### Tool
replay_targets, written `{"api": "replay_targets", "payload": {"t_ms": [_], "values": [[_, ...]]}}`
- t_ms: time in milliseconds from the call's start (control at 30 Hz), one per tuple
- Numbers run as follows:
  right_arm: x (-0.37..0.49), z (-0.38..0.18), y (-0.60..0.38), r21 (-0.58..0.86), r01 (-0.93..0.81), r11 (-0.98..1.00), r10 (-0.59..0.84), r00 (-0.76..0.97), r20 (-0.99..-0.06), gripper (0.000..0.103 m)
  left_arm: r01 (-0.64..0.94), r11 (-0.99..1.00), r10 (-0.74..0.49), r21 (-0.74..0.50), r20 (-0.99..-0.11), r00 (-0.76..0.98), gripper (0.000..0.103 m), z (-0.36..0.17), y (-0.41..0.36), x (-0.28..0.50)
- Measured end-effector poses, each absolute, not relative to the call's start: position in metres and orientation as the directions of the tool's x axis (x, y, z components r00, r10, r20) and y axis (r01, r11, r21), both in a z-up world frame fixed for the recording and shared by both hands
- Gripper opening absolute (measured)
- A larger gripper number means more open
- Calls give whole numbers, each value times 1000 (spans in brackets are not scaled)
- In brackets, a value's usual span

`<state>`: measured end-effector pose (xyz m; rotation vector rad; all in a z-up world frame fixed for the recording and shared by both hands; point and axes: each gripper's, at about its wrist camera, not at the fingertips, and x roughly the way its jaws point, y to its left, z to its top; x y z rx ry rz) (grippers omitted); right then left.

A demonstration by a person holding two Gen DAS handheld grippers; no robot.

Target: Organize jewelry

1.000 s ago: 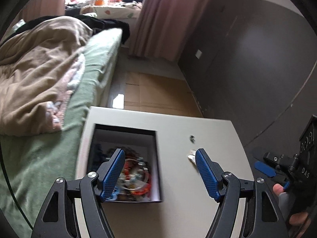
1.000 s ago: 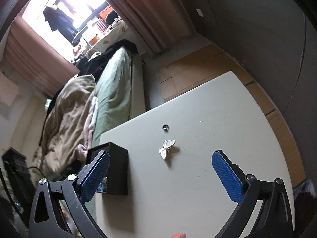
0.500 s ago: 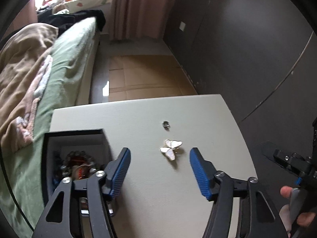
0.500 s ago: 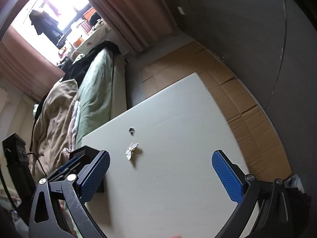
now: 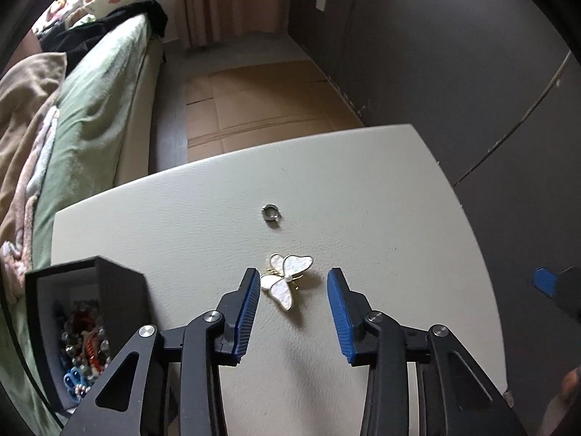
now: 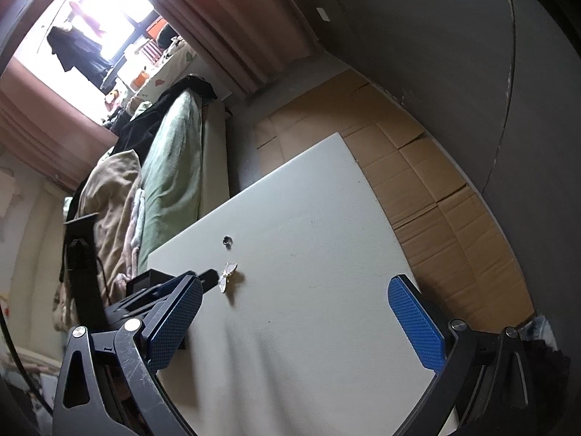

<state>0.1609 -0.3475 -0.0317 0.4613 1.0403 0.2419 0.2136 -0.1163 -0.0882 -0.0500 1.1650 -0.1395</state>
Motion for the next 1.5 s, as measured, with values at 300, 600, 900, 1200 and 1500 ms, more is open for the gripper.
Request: {"api": "replay_targets", "payload": {"t_ms": [300, 600, 900, 1200, 1500], "values": [[162, -32, -364, 503, 76, 861, 402, 505, -764, 103, 111, 994, -58, -18, -925, 375, 37, -113, -126, 222], [165, -34, -351, 493, 61, 868, 404, 489, -773, 103, 67, 987, -158, -143, -918, 364, 14, -105, -108, 217], [171, -40, -334, 485, 42, 873, 411, 469, -782, 103, 30, 982, -183, -186, -899, 398, 12, -88, -83, 197], [178, -41, -311, 509, 12, 861, 440, 484, -756, 103, -24, 959, -230, -284, -820, 525, 12, -61, -39, 160], [191, -52, -277, 456, -58, 888, 427, 472, -771, 79, -90, 924, -244, -372, -754, 610, 11, -38, 10, 135]]}}
